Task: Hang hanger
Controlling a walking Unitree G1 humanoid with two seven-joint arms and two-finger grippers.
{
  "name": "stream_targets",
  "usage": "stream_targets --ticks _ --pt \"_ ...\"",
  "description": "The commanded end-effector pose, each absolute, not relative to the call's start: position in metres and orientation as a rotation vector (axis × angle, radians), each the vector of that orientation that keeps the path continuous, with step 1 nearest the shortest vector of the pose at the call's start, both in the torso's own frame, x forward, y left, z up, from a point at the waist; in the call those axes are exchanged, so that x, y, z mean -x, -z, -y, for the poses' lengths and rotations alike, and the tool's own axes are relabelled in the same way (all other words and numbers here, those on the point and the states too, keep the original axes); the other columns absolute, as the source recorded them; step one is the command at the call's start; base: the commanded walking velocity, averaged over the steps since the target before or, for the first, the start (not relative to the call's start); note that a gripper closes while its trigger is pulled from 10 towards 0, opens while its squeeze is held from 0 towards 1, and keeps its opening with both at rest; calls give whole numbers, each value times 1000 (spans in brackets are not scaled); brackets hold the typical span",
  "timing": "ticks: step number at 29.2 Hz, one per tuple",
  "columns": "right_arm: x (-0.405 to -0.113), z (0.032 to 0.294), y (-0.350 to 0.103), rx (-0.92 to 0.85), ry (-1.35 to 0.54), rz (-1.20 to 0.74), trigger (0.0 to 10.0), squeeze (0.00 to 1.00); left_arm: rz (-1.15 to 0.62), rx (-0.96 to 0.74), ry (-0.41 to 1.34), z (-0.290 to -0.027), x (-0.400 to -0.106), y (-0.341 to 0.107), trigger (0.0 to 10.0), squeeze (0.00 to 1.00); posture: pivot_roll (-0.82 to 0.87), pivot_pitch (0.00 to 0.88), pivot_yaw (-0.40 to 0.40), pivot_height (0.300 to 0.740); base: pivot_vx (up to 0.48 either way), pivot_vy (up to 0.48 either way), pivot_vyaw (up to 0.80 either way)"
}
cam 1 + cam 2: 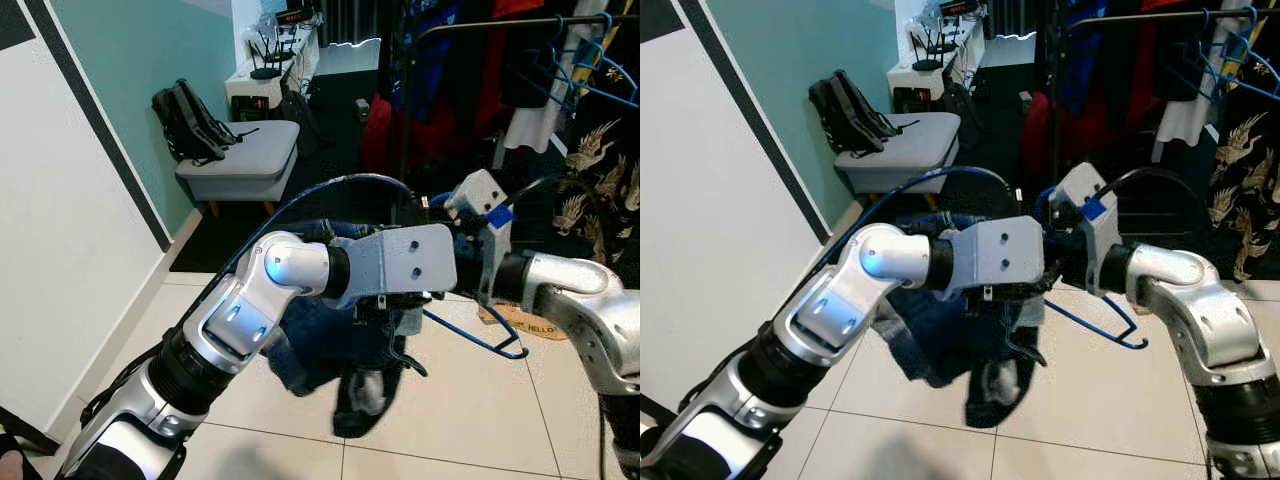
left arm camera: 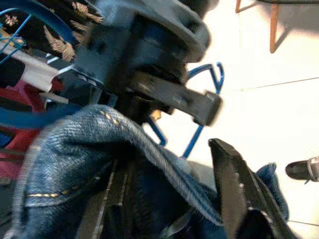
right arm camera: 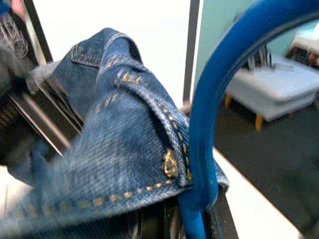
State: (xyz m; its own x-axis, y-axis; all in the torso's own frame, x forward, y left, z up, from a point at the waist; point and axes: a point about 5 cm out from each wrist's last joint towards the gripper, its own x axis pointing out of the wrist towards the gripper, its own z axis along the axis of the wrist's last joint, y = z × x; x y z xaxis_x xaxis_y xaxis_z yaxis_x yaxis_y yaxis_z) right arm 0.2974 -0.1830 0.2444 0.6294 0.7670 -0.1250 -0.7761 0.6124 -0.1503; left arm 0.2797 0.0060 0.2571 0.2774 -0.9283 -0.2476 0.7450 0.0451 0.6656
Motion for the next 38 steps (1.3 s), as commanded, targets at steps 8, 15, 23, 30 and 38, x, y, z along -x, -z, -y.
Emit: stream_targets --ticks 8,15,23,30,38 --pt "-288 167 -264 66 -1016 189 10000 0 304 -827 1387 -36 -268 -283 10000 1000 -1 0 89 740 0 0 0" --pt "-291 175 -262 39 -986 204 10000 0 241 -920 1370 -74 -271 -294 10000 1000 7 0 83 740 0 0 0" --pt "-290 185 -263 41 -972 205 10000 0 167 -941 1248 -120 -275 -308 10000 1000 9 0 73 740 0 0 0" --pt "-281 187 -241 79 -1076 94 10000 0 197 -961 1219 -147 -266 -338 10000 1000 29 0 72 740 0 0 0" --pt "-280 175 -225 96 -1142 28 10000 0 167 -962 1310 -129 -265 -328 10000 0 38 0 73 740 0 0 0"
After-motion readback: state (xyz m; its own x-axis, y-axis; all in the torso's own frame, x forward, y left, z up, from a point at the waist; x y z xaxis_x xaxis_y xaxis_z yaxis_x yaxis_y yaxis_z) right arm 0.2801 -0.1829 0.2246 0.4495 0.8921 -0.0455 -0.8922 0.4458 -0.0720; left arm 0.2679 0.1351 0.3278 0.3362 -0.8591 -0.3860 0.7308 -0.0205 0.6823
